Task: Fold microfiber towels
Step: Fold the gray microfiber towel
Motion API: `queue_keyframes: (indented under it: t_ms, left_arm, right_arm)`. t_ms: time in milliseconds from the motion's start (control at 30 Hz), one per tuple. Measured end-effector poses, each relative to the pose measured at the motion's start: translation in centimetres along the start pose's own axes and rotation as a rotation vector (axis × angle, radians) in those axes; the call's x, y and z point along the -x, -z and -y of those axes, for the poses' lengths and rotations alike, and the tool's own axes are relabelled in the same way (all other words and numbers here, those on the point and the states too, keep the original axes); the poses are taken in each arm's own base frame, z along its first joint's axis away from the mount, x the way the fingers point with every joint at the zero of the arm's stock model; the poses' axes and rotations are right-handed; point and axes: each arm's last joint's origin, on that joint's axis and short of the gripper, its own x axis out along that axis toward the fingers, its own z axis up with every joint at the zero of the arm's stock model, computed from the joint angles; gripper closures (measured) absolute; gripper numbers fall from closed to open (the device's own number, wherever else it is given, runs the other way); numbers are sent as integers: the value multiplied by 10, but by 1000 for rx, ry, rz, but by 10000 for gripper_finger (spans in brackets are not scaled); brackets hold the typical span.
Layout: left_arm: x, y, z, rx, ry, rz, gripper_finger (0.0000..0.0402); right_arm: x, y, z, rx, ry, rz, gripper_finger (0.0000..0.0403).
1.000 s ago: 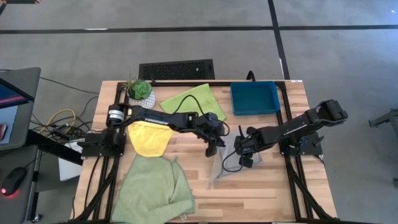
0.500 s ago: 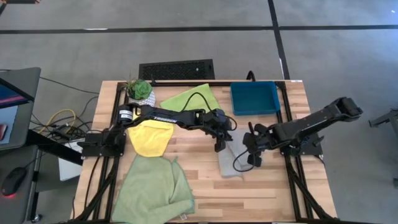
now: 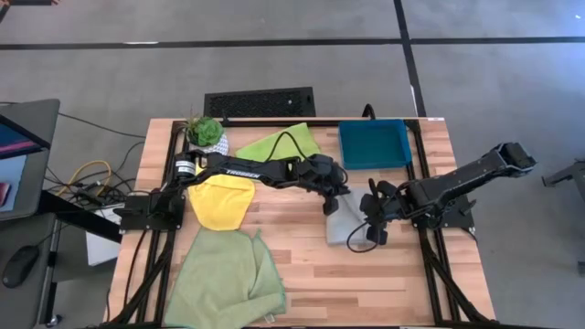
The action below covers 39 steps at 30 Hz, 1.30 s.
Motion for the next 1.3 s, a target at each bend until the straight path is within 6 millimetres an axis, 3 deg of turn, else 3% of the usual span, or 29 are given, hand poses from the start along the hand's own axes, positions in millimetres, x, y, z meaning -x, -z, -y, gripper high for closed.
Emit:
queue_keyframes:
  t_ms: [700,1133,1300]
  left_arm:
    - [0,-1,0,-55,-3,9,401]
    - [0,-1,0,-65,-30,11,401]
    - [0,-1,0,-63,-30,11,401]
  right_arm:
    - [0,-1,-1,-4,-12,5,286]
    - [0,-5,-3,21,-33,46,177]
    - [1,-8,-1,-33,70,134,165]
